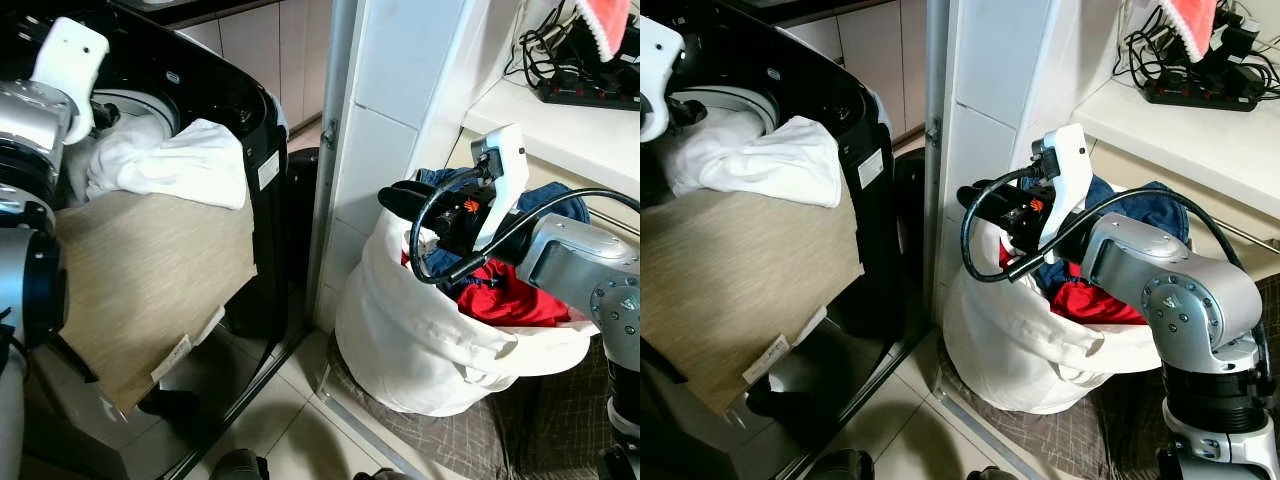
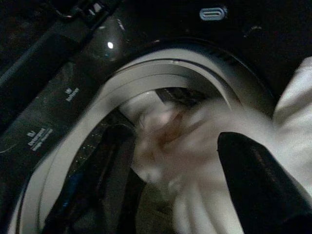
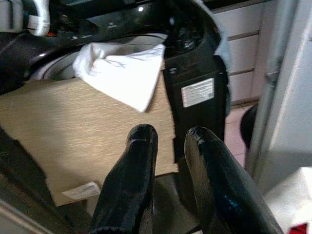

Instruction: Clothes washing

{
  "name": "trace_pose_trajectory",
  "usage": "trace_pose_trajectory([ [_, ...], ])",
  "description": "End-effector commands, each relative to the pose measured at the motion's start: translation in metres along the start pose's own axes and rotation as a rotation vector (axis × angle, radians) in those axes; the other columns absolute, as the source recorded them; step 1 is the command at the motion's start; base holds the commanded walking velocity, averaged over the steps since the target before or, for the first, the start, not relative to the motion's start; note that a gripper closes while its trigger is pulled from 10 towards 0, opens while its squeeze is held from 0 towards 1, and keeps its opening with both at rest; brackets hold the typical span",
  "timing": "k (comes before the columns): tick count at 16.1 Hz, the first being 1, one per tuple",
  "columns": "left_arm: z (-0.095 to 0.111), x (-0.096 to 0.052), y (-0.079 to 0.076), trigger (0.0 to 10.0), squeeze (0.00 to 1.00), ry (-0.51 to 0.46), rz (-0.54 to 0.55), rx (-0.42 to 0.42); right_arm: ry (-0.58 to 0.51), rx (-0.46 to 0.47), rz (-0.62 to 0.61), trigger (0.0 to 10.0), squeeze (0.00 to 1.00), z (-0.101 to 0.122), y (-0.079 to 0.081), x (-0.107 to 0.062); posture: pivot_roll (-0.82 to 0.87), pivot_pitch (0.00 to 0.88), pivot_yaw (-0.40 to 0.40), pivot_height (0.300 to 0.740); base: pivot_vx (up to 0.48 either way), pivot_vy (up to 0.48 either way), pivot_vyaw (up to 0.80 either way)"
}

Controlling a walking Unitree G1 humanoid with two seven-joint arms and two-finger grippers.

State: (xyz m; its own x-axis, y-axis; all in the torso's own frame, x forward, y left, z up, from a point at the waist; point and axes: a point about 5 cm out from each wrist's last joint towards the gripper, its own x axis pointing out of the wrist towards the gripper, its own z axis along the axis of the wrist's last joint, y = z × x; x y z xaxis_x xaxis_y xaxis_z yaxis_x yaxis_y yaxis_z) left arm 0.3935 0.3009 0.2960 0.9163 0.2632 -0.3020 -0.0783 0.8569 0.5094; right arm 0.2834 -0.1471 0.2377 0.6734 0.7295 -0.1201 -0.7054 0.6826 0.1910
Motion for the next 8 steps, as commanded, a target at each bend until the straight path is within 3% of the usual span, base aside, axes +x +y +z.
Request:
trace_pose_trajectory([
  [1, 0.016, -0.005, 0.009, 10.0, 1.00, -0.109, 0.064, 0.019, -0.037, -0.006, -0.048, 10.0, 0.00, 0.008, -0.007, -0.003, -0.07, 0.041, -0.041, 0.740, 0.000, 0.000, 0.00],
  [2, 0.024, -0.006, 0.008, 10.0, 0.98, -0.174, 0.068, -0.015, -0.045, -0.004, -0.062, 10.0, 0.00, 0.009, -0.009, -0.003, -0.07, 0.040, -0.040, 0.740, 0.000, 0.000, 0.00],
  [3, 0.039, -0.008, 0.000, 10.0, 0.00, -0.309, 0.044, -0.080, -0.059, 0.000, -0.123, 10.0, 0.00, 0.009, -0.016, -0.003, -0.07, 0.042, -0.036, 0.740, 0.000, 0.000, 0.00],
  [5, 0.054, -0.011, -0.023, 10.0, 0.00, -0.498, -0.043, -0.153, -0.071, -0.012, -0.261, 10.0, 0.00, 0.008, -0.031, -0.005, -0.07, 0.044, -0.032, 0.740, 0.000, 0.000, 0.00],
  [6, 0.058, -0.015, -0.050, 10.0, 0.00, -0.608, -0.177, -0.223, -0.056, -0.044, -0.375, 10.0, 0.00, 0.006, -0.042, -0.008, -0.07, 0.047, -0.026, 0.740, 0.000, 0.000, 0.00],
  [7, 0.058, -0.017, -0.060, 10.0, 0.00, -0.645, -0.225, -0.250, -0.049, -0.052, -0.415, 10.0, 0.00, 0.005, -0.046, -0.010, -0.07, 0.049, -0.023, 0.740, 0.000, 0.000, 0.00],
  [8, 0.055, -0.024, -0.087, 10.0, 0.00, -0.712, -0.370, -0.259, -0.039, -0.046, -0.491, 10.0, 0.00, 0.001, -0.055, -0.013, -0.08, 0.053, -0.019, 0.740, 0.000, 0.000, 0.00],
])
